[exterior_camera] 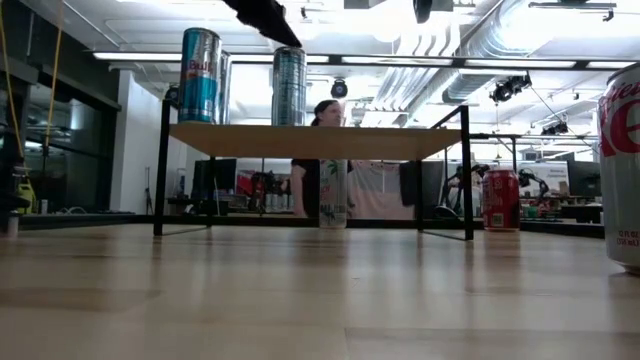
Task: Place canned beverage on shelf
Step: Put the blue soda can aligned with the other blue soda cans on the shelf
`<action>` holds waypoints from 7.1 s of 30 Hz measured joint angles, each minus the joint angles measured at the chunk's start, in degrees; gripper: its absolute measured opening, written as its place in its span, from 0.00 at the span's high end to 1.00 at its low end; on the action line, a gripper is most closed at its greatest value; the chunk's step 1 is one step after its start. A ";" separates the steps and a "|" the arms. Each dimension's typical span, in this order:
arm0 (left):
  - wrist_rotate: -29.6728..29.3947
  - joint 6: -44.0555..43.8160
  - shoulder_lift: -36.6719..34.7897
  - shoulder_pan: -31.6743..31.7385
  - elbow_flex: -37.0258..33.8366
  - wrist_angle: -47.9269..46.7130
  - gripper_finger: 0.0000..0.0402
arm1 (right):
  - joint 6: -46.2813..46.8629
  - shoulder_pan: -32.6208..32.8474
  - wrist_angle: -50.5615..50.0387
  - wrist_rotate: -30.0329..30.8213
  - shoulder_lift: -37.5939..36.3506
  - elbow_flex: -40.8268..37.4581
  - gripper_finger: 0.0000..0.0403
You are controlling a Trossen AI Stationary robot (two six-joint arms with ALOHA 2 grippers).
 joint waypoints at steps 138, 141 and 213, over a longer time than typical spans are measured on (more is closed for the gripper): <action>21.95 -10.56 4.54 14.98 13.74 -2.97 0.27 | 2.52 0.00 -1.36 2.24 0.02 0.00 1.00; 26.86 -6.81 4.64 16.47 13.73 -4.63 0.27 | 3.01 0.00 -1.42 2.22 0.02 0.00 1.00; -12.13 -20.50 -0.14 12.11 3.17 -6.62 0.64 | 4.53 0.04 -2.58 2.24 0.02 -0.01 1.00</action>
